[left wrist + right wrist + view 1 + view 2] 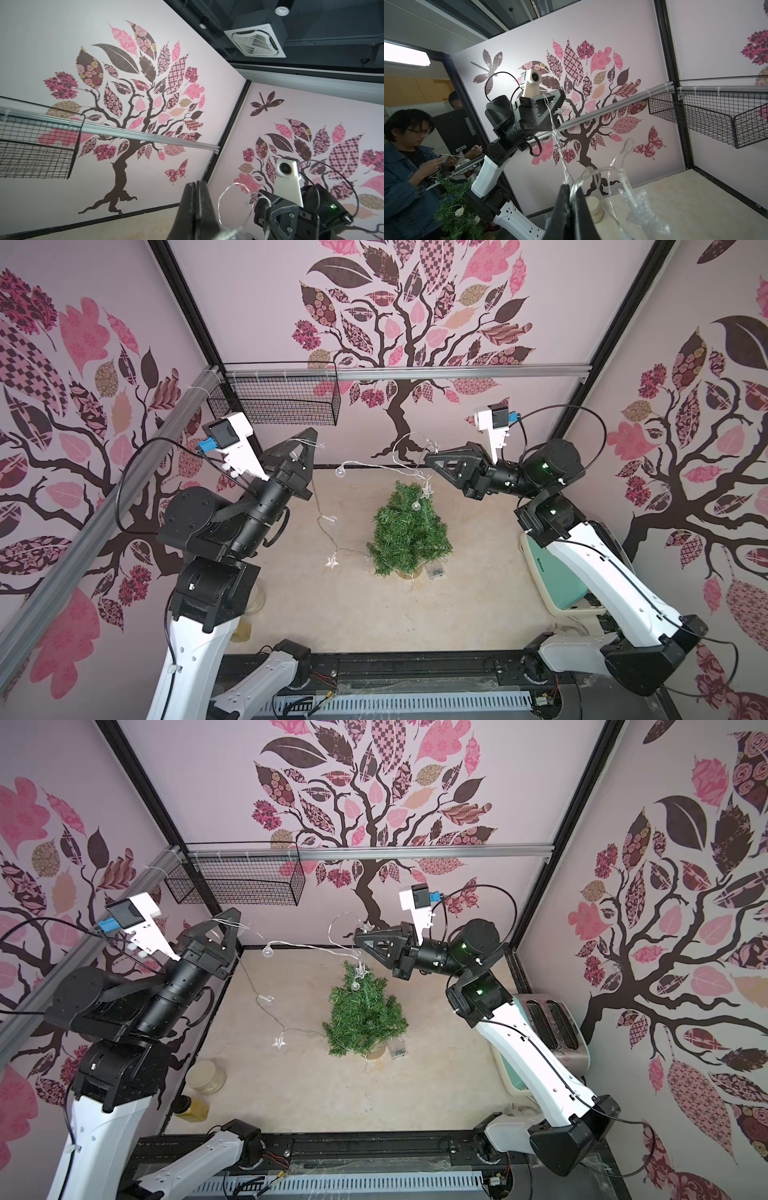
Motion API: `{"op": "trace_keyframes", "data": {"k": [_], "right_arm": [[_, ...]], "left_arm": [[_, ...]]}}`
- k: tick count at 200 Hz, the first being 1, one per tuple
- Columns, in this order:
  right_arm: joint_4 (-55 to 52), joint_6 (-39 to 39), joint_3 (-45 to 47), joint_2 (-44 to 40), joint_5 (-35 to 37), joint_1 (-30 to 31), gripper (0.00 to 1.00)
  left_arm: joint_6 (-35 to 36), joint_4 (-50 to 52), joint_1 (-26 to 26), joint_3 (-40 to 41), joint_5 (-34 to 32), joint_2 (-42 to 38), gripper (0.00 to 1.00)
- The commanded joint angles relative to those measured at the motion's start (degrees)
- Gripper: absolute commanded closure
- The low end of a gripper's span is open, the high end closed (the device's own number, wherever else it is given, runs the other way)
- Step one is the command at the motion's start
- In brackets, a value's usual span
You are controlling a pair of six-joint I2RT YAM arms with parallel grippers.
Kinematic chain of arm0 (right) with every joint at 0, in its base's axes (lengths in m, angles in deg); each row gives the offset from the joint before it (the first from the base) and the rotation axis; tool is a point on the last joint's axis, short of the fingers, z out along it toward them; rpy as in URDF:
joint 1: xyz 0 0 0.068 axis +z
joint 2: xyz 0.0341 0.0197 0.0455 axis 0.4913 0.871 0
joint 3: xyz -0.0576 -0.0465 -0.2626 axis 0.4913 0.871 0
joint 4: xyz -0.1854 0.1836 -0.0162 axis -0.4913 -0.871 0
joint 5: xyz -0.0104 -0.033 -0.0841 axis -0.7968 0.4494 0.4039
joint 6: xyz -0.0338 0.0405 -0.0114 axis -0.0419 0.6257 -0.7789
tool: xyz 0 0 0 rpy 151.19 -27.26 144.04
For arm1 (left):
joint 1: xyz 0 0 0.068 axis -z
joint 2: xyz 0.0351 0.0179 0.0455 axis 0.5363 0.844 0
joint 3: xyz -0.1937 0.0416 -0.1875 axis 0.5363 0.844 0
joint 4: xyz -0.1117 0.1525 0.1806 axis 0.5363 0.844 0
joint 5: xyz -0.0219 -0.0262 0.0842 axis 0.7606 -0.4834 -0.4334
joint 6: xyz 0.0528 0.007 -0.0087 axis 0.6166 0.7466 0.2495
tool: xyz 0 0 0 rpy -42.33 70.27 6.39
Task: Remove string lights from the small christmas tree
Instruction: Remove the light string from the Christmas tree.
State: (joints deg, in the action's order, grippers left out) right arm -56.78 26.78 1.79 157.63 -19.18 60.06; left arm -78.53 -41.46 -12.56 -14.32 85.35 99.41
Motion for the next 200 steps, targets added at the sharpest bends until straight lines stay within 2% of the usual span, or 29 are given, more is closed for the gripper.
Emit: {"op": "trace_keyframes", "data": {"k": [1, 45, 70, 123, 169, 200], "right_arm": [[2.9, 0.2, 1.8, -2.4, -0.3, 0.2, 1.0], [3.6, -0.9, 8.5, -6.6, -0.4, 1.0, 1.0], [4.3, -1.2, 12.8, -8.7, -0.4, 1.2, 1.0], [6.4, -0.3, 17.2, -9.9, -1.1, 1.6, 1.0], [5.4, -0.7, 16.9, -9.5, -1.2, 1.7, 1.0], [4.2, -1.7, 17.4, -10.0, -1.3, 1.7, 1.0]], "left_arm": [[-3.9, -1.2, 0.2, -2.1, 7.4, 0.7, 1.0], [-11.1, -7.0, 0.1, 0.9, 14.8, -0.3, 1.0], [-13.1, -8.8, 0.1, 1.0, 16.6, -1.9, 1.0], [-8.5, -7.1, 0.2, -7.9, 16.0, 2.6, 1.0], [-11.3, -10.3, 0.1, -17.9, 19.1, 9.8, 1.0], [-16.0, -13.7, 0.1, -18.5, 22.2, 10.0, 1.0]]}}
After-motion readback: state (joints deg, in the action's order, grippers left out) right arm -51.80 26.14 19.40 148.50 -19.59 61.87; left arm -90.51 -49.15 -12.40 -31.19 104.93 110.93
